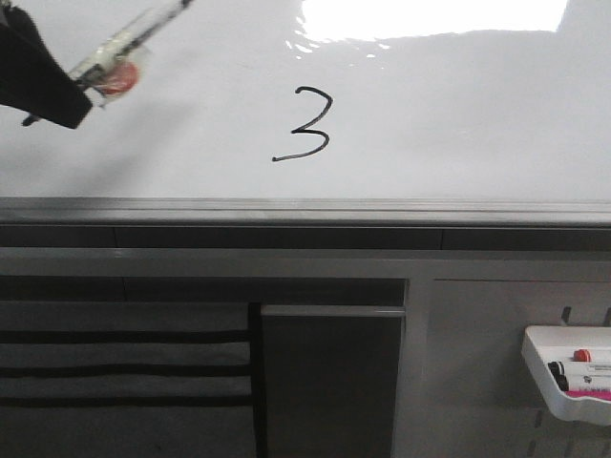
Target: Write number 3 on whiteboard
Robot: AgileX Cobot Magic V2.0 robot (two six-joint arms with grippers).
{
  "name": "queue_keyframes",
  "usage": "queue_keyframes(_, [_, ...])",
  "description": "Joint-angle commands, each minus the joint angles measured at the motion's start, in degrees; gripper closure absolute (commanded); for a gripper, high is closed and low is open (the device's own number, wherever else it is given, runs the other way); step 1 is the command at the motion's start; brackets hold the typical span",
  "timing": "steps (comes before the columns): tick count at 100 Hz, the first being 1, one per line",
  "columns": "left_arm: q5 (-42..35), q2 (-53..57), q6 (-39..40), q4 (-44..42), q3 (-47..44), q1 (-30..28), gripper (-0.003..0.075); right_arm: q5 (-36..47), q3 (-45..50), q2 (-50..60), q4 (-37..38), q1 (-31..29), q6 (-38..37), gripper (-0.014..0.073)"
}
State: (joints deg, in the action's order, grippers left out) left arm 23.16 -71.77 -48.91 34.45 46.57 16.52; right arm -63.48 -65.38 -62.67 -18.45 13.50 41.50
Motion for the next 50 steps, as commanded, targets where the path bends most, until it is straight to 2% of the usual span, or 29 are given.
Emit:
queue_keyframes(1, [-11.9,0.6,1.9,6.7,-0.7,-3.0,0.0741,2.7,0.5,2.1,-0.8,-1.0,-0.3,0.0258])
queue_keyframes(10, [-17.0,-1.5,1.9,11.5,-1.2,-4.5,0.0741,3.1,1.7,2.5,-0.8,-1.0,-0.3,0.0258])
queue_keyframes(19, [-19.5,-3.9,1.9,12.0,-0.8,-4.7,0.0741,3.5,2.2,2.5,-0.8,-1.0,-0.3,0.0258])
queue_keyframes(50, [-19.8,-6.9,1.9,12.0,2.6,-4.7,0.0731,5.0,2.2,2.5,-0.8,-1.0,-0.3,0.0258])
